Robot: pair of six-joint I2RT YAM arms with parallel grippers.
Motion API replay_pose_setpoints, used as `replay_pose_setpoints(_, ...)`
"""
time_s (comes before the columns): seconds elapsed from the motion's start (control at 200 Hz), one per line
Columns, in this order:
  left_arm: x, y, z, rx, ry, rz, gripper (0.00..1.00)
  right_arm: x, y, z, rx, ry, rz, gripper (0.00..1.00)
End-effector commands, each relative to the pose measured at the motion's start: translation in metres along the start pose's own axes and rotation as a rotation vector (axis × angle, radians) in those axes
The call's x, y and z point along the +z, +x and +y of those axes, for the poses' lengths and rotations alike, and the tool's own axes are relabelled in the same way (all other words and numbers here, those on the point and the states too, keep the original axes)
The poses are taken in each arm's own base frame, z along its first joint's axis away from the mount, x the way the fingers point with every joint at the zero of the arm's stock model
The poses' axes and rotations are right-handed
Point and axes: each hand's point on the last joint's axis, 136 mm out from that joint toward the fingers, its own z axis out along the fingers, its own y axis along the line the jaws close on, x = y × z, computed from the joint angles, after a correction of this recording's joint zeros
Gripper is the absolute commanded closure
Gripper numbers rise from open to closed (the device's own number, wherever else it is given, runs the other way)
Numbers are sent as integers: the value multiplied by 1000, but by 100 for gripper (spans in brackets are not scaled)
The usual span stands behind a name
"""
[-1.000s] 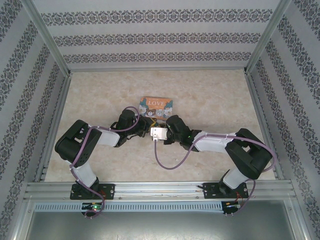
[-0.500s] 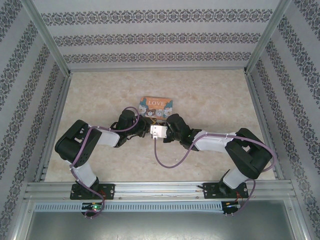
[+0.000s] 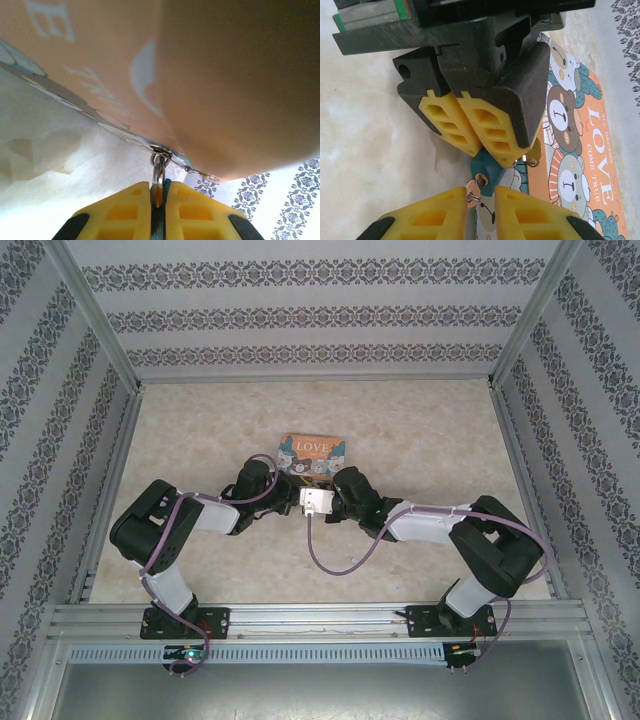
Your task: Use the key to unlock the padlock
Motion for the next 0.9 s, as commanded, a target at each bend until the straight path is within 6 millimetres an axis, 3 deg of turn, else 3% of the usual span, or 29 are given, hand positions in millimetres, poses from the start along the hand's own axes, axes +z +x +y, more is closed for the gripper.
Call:
replay_pose_setpoints(0.0, 0, 8, -17, 26, 67, 24, 90, 5, 0, -9, 12, 25, 6, 78)
replay_pose_setpoints(0.265, 1, 9, -16, 24, 66, 28, 90, 8, 4, -3, 7, 10, 15, 75)
replay_pose_setpoints(0.664, 2, 8, -18, 34, 63, 29, 90, -6, 10, 3, 13, 14, 23, 73)
replay_pose_setpoints(0.894, 2, 9, -18, 35, 62, 29, 90, -1, 5, -4, 19, 24, 14, 73)
